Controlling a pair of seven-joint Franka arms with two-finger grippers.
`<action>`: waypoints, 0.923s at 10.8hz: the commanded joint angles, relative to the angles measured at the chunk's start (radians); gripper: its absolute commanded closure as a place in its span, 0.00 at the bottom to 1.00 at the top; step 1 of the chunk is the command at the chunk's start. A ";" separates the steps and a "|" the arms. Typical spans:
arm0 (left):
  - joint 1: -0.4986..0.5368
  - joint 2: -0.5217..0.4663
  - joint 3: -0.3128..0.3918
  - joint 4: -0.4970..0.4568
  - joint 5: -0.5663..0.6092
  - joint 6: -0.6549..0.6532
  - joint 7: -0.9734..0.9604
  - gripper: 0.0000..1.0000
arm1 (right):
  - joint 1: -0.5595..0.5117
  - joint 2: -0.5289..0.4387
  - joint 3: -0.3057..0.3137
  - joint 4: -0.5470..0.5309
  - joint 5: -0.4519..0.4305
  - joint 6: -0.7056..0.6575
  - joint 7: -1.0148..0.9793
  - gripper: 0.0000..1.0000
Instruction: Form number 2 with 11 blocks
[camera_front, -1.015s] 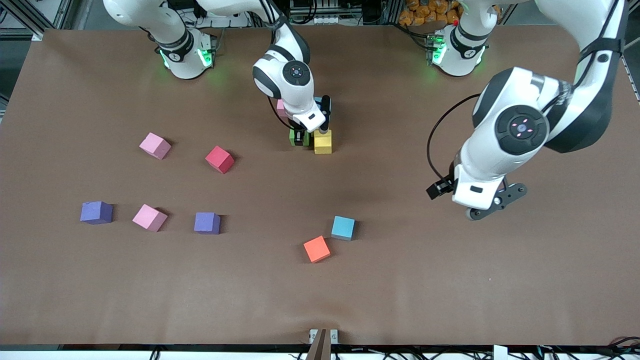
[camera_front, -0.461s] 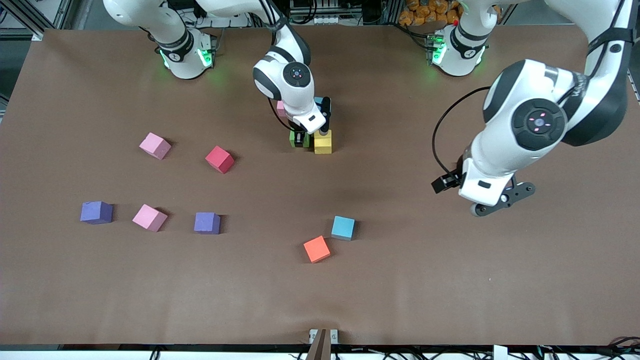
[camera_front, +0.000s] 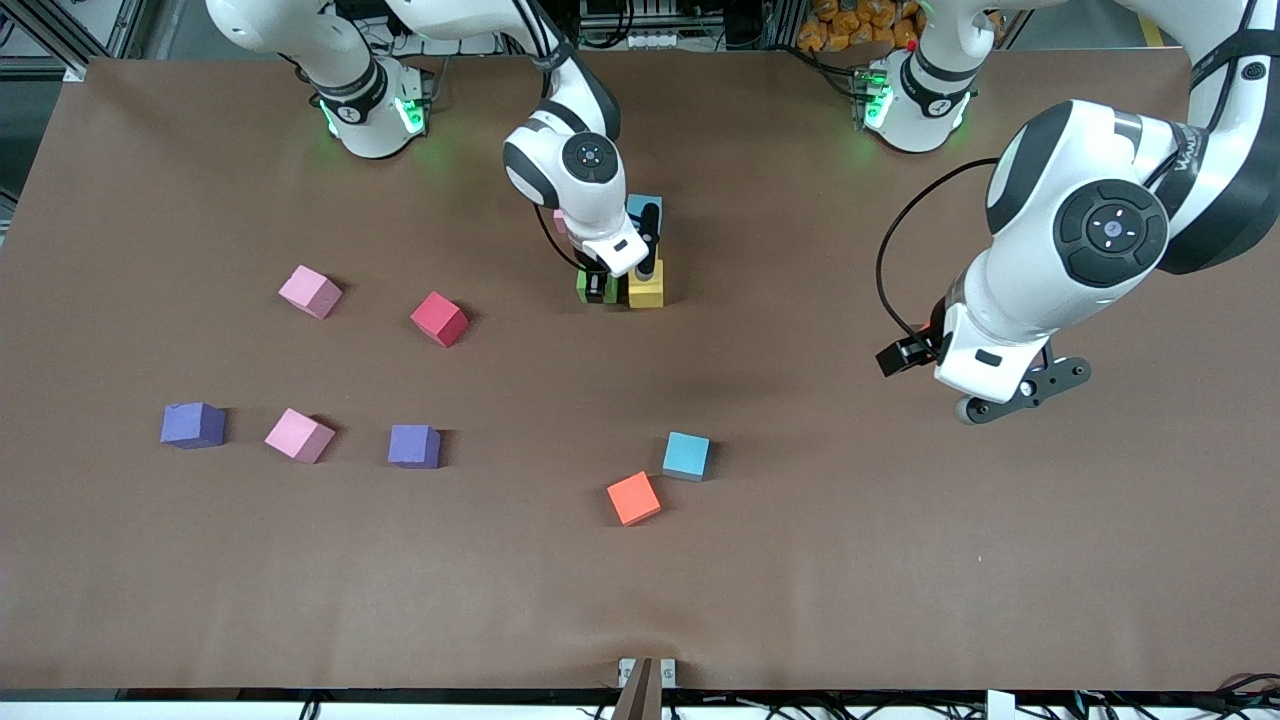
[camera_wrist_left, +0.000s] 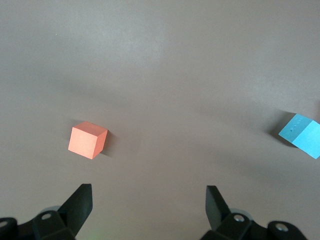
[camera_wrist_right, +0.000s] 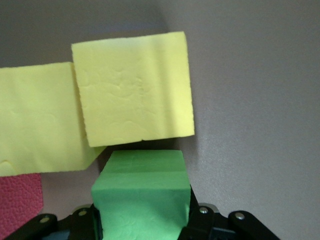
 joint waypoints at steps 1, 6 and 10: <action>-0.010 -0.030 0.022 -0.023 -0.028 -0.009 0.030 0.00 | -0.006 0.024 -0.001 0.023 -0.017 -0.001 -0.004 0.54; -0.024 -0.076 0.060 -0.067 -0.052 -0.010 0.106 0.00 | 0.005 0.036 0.001 0.037 -0.017 0.002 -0.004 0.54; -0.094 -0.163 0.190 -0.139 -0.117 -0.010 0.226 0.00 | 0.006 0.051 0.001 0.058 -0.014 0.002 0.004 0.54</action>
